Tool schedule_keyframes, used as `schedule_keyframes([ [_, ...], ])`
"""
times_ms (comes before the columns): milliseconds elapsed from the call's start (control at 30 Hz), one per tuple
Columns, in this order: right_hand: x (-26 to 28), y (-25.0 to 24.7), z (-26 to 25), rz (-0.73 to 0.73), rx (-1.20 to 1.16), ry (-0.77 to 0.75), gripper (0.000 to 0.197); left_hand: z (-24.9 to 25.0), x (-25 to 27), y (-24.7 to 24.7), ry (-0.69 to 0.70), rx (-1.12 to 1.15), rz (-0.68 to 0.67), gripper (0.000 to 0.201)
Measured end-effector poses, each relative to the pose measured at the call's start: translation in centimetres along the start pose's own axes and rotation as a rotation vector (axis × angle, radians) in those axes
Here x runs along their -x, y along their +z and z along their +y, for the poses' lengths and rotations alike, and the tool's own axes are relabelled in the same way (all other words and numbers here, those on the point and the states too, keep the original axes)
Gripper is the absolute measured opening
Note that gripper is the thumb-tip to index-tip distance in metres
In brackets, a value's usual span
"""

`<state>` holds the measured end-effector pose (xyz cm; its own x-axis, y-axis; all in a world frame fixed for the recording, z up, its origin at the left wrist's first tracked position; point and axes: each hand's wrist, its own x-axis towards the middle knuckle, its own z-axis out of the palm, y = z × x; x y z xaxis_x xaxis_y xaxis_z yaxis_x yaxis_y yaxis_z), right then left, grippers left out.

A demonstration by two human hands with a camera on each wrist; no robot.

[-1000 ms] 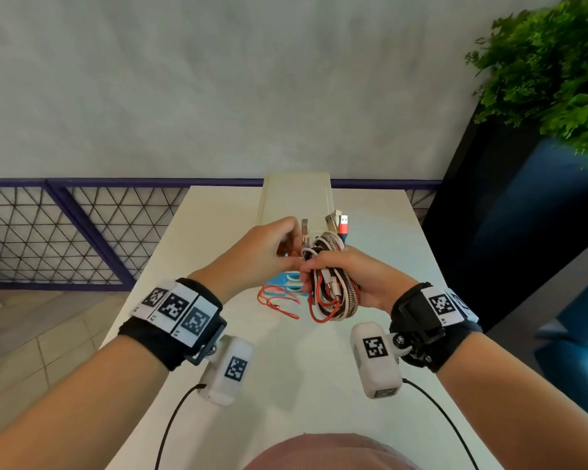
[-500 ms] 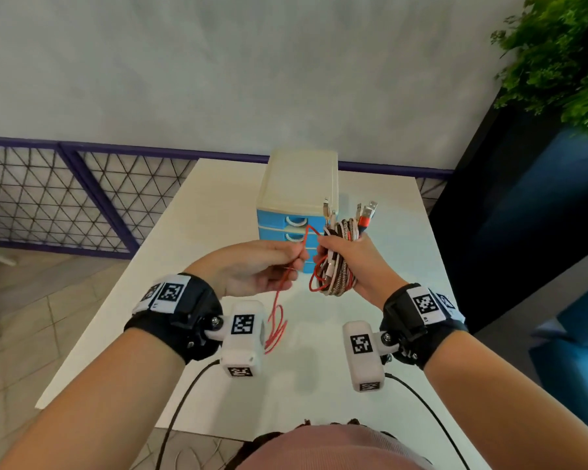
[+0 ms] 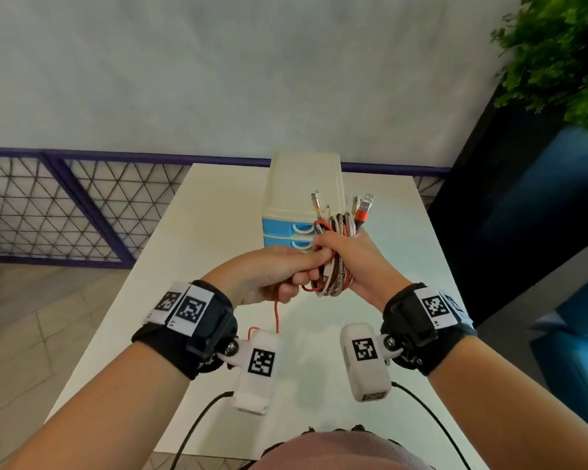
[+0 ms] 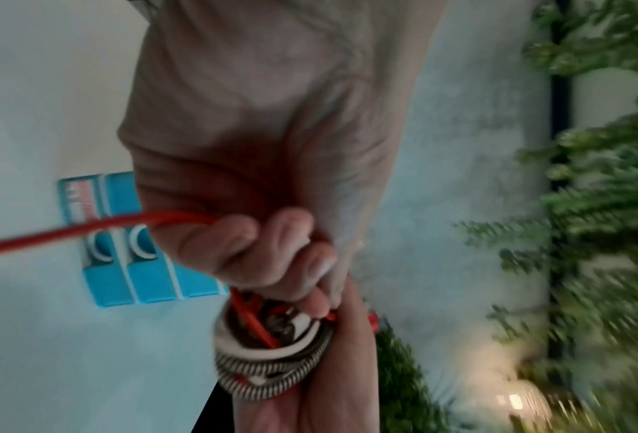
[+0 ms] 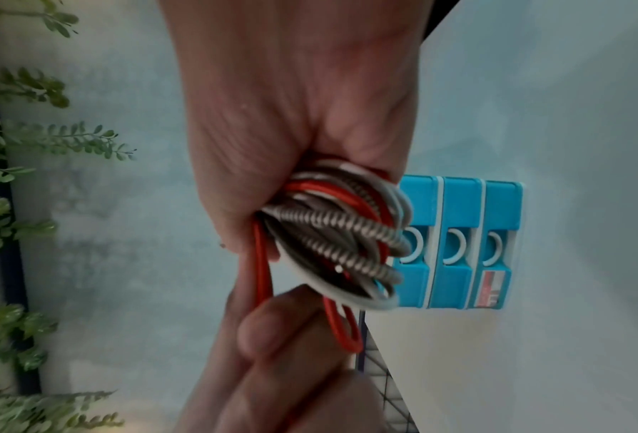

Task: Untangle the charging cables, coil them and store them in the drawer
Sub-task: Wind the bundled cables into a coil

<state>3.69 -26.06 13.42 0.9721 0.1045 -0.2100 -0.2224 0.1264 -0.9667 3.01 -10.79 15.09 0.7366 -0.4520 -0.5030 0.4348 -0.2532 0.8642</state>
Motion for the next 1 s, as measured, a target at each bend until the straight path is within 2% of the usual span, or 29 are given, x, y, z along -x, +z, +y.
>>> schedule_keyframes([
  [100,-1.3,0.4,-0.3,0.169,-0.079,-0.07,0.012,-0.9,-0.4,-2.1,-0.012,0.151,-0.169,0.041],
  [200,-1.7,1.0,-0.6,0.214,-0.188,-0.108,0.004,-2.7,-0.8,-4.4,-0.034,0.167,-0.331,0.036],
  [267,-1.7,1.3,-0.9,0.197,-0.268,-0.09,0.004,-4.0,-1.0,-5.8,-0.075,0.039,-0.421,0.029],
  [333,-1.5,1.4,-0.8,0.153,-0.317,-0.061,0.003,-5.0,-0.8,-6.7,-0.115,-0.21,-0.475,0.026],
  [400,-1.1,1.4,-0.8,0.076,-0.243,0.003,0.005,-5.5,-0.9,-7.3,-0.091,-0.437,-0.417,0.024],
  [467,-0.5,1.4,-0.6,-0.016,-0.057,0.074,0.017,-5.4,-1.2,-7.5,0.022,-0.548,-0.228,0.013],
  [533,-0.1,1.7,-0.3,-0.056,0.117,0.122,0.026,-4.8,-1.6,-7.6,0.202,-0.52,-0.042,0.014],
  [633,0.3,2.4,0.4,-0.069,0.219,0.122,0.026,-3.5,-1.6,-7.3,0.387,-0.426,0.092,0.02],
  [733,0.3,2.8,1.4,-0.098,0.15,0.136,0.022,-2.9,-1.0,-6.4,0.478,-0.418,0.099,0.018],
  [900,0.7,3.8,2.6,-0.183,-0.193,0.244,0.02,-3.9,-0.7,-6.0,0.577,-0.417,0.209,0.021],
  [1000,0.8,4.2,2.8,-0.194,-0.168,0.278,0.015,-4.4,-0.4,-6.2,0.614,-0.461,0.229,0.021],
])
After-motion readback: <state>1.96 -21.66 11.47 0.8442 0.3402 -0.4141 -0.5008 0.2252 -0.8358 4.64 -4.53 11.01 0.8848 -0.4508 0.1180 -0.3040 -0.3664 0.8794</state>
